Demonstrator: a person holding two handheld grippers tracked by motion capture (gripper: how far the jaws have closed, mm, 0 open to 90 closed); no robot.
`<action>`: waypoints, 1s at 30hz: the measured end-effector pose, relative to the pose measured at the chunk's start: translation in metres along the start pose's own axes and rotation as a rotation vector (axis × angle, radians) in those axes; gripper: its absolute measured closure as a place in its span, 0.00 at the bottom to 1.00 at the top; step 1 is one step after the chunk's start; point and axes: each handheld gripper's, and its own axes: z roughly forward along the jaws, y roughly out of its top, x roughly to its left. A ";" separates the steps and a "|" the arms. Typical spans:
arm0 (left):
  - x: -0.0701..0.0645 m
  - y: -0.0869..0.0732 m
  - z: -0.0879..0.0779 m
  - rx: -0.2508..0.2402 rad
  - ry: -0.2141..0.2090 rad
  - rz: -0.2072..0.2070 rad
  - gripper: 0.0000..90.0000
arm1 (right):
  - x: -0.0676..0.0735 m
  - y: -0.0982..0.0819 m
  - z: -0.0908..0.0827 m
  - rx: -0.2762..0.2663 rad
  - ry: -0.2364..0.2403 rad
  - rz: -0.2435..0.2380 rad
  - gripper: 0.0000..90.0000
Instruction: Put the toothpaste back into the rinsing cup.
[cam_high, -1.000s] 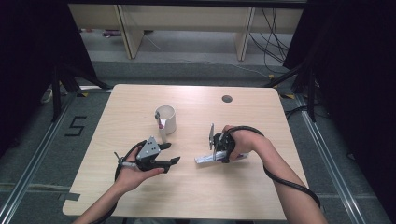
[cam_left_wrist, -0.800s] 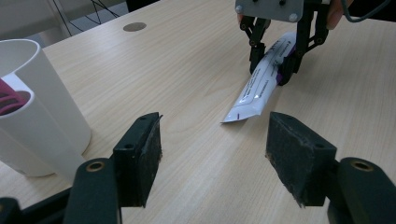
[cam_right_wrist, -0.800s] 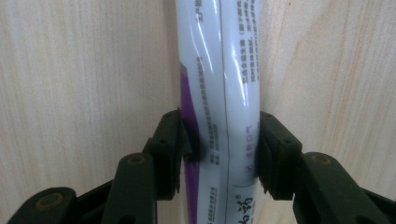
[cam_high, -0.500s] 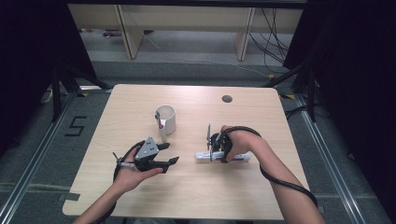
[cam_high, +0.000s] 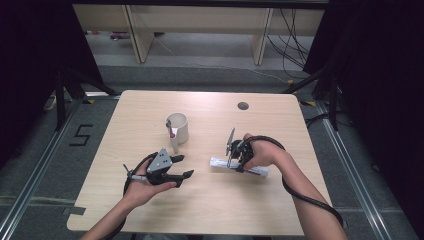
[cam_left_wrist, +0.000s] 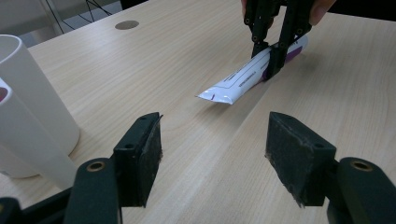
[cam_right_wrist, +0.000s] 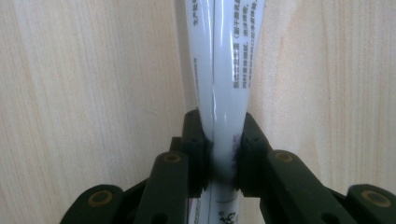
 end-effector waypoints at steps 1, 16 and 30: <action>0.000 0.000 0.000 0.001 0.000 0.000 0.40 | -0.003 -0.001 0.001 -0.035 -0.017 -0.043 0.86; 0.000 0.003 0.001 -0.029 -0.008 -0.016 0.40 | 0.012 -0.016 -0.026 -0.248 -0.078 0.053 0.86; 0.000 0.011 0.000 -0.107 0.004 -0.041 0.41 | 0.028 -0.036 -0.047 -0.545 -0.215 0.156 0.86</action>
